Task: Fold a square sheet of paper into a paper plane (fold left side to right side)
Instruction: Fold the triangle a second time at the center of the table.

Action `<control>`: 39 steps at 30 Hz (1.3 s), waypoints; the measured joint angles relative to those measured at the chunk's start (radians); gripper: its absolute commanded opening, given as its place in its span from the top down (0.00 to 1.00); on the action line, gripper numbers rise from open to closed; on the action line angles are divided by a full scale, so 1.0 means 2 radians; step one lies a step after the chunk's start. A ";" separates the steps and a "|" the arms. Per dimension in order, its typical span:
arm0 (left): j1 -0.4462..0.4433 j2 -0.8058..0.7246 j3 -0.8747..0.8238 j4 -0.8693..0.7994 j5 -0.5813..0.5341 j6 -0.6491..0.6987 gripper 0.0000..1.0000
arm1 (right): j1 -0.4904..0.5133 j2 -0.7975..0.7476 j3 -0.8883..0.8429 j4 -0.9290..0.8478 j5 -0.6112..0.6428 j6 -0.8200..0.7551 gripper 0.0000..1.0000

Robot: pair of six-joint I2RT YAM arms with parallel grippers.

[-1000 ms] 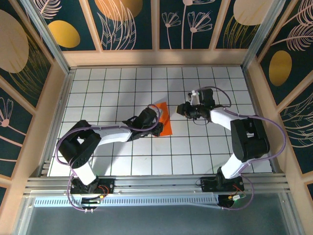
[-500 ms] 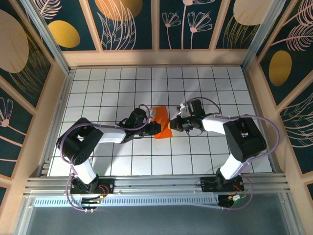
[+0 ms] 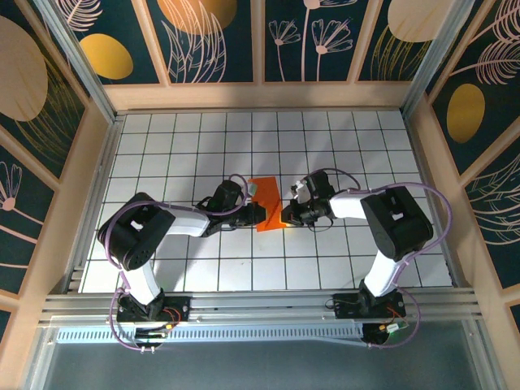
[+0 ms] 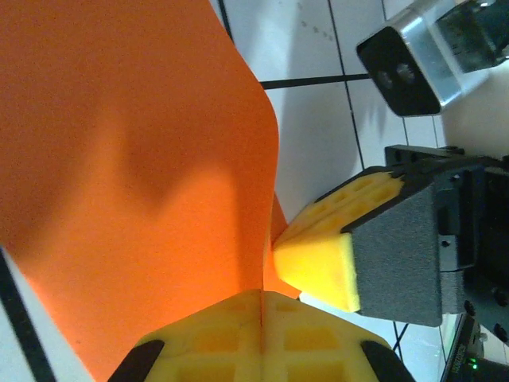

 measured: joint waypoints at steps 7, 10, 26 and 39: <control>0.008 0.000 0.005 -0.040 -0.005 0.026 1.00 | 0.002 0.002 0.009 -0.017 0.005 -0.012 1.00; 0.013 0.000 0.007 -0.049 -0.006 0.033 1.00 | 0.003 0.003 0.011 -0.019 0.005 -0.014 1.00; 0.018 0.000 0.039 -0.098 -0.024 0.075 1.00 | 0.004 0.005 0.013 -0.020 0.005 -0.014 1.00; 0.018 0.008 0.057 -0.124 -0.045 0.095 1.00 | 0.004 0.005 0.013 -0.020 0.005 -0.014 1.00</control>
